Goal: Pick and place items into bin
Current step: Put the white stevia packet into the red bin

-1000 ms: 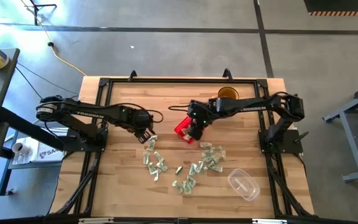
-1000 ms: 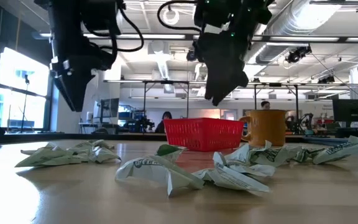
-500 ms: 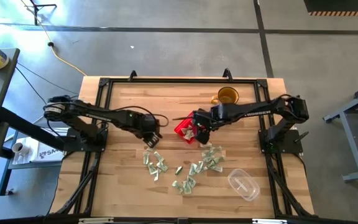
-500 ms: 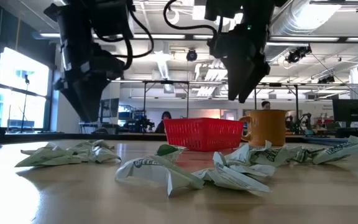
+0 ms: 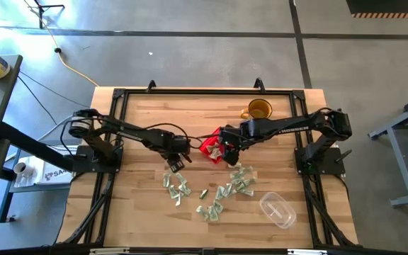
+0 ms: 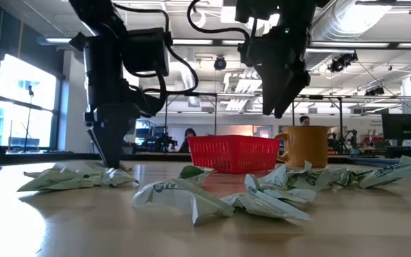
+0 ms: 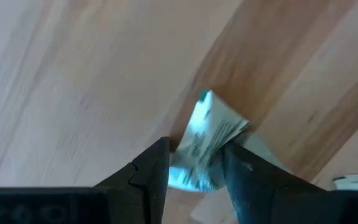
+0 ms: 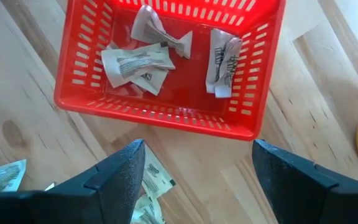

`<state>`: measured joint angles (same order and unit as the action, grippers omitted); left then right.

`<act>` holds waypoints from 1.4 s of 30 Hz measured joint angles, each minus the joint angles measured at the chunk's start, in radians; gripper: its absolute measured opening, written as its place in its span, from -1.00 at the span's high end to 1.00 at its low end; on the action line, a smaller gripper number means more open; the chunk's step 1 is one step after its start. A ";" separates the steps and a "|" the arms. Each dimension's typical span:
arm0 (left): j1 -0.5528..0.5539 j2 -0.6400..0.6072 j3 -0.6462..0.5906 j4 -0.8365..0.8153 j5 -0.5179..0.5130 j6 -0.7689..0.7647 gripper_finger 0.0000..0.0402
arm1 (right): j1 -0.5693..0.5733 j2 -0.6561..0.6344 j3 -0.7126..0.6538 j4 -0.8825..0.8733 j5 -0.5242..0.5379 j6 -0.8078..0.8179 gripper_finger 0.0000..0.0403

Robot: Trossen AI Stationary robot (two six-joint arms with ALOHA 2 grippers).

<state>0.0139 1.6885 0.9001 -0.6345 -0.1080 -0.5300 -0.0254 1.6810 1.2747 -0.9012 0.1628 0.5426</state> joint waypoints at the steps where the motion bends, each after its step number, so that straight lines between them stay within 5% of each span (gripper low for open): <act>1: 0.000 0.003 -0.001 0.004 0.003 0.003 0.15 | 0.000 0.000 0.000 0.000 -0.001 0.000 -0.42; 10: 0.000 -0.019 0.069 -0.049 0.020 0.023 0.84 | 0.000 0.000 0.000 -0.001 0.003 0.000 -0.42; 19: -0.001 -0.071 0.296 -0.136 0.000 0.146 0.81 | 0.008 -0.007 0.000 -0.031 0.009 -0.001 -0.42; 26: 0.014 -0.034 0.345 0.151 0.143 0.289 0.83 | 0.112 -0.104 0.000 -0.312 0.152 0.160 -0.42; 29: 0.026 0.022 0.345 0.278 0.196 0.367 0.73 | 0.162 -0.165 0.000 -0.428 0.169 0.275 -0.42; 34: 0.030 0.113 0.345 0.404 0.094 0.399 0.35 | 0.233 -0.224 -0.001 -0.485 0.139 0.373 -0.42; 42: 0.058 0.103 0.345 0.227 0.073 0.395 -0.17 | 0.332 -0.228 -0.098 -0.293 0.072 0.327 -0.42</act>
<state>0.0723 1.7910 1.2454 -0.4075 -0.0352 -0.1355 0.3069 1.4530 1.1763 -1.1942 0.2348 0.8701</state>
